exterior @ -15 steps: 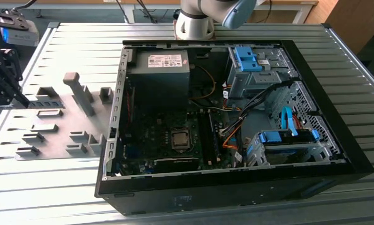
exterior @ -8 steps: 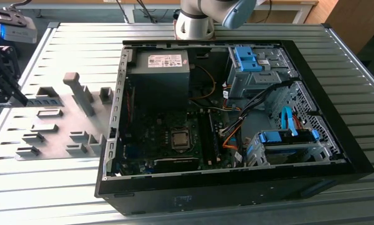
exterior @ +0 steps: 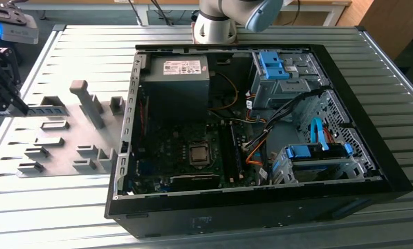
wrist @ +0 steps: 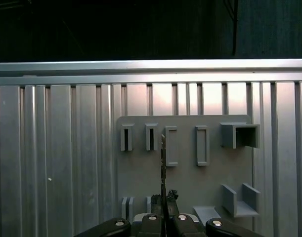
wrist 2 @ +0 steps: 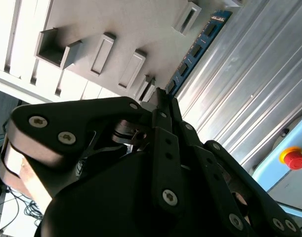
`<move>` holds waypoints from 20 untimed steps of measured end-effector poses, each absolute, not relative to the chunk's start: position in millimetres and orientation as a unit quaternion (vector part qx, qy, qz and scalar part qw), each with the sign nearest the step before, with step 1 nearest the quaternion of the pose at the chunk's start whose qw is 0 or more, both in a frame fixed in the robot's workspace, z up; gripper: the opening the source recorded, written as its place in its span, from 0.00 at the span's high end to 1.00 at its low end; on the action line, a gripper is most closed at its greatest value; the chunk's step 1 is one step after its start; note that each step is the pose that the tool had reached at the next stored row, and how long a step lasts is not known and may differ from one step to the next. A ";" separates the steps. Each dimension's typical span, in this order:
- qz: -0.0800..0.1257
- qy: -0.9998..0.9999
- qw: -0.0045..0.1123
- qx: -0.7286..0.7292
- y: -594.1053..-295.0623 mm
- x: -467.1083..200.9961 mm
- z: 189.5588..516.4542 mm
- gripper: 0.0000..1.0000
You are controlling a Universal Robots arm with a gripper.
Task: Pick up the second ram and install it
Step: 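Pick up the second ram and move it above second insertion slot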
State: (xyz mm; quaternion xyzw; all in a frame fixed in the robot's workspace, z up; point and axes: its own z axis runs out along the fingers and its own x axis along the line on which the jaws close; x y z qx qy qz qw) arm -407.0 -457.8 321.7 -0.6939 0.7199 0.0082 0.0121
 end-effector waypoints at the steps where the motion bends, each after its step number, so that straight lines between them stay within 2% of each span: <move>1: 0.008 0.720 0.012 -0.694 -457.8 -407.0 322.6 0.86; 20: 0.008 0.720 0.012 -0.694 -457.7 -407.0 335.0 0.86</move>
